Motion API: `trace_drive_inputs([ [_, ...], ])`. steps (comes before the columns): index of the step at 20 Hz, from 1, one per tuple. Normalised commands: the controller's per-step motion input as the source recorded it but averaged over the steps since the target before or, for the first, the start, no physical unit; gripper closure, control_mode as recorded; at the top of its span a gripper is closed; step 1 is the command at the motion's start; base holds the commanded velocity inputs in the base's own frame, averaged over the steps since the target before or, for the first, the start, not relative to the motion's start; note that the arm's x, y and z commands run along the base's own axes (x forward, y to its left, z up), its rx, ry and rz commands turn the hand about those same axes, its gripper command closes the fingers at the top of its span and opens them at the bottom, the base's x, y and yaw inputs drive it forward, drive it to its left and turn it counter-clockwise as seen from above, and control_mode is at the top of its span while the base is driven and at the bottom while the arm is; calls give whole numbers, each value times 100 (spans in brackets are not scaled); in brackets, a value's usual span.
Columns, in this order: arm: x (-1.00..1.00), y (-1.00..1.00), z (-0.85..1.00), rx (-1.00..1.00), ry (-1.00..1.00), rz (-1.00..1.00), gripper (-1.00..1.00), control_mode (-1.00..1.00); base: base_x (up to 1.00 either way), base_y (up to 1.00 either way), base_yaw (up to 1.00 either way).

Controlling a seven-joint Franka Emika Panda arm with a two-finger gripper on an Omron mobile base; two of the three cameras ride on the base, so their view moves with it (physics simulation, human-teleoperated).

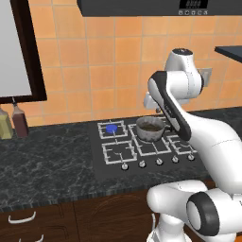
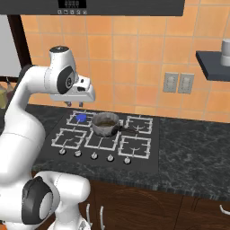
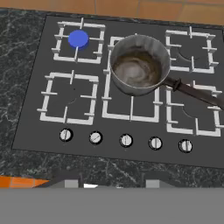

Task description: Turn off the rear left burner of the stove.

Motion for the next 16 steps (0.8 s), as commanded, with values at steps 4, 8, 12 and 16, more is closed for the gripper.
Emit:
trace_drive_inputs([
  [4, -12, 2, -27, -1, 5, -1, -100, -100, 0, 0, 0],
  [8, 0, 16, -86, 2, 10, -2, -100, -100, 0, 0, 0],
  [12, 6, 51, -100, 3, 16, -10, -100, -100, 0, 0, 0],
  [16, 6, 61, -100, 3, 12, -12, -100, -100, 0, 0, 0],
])
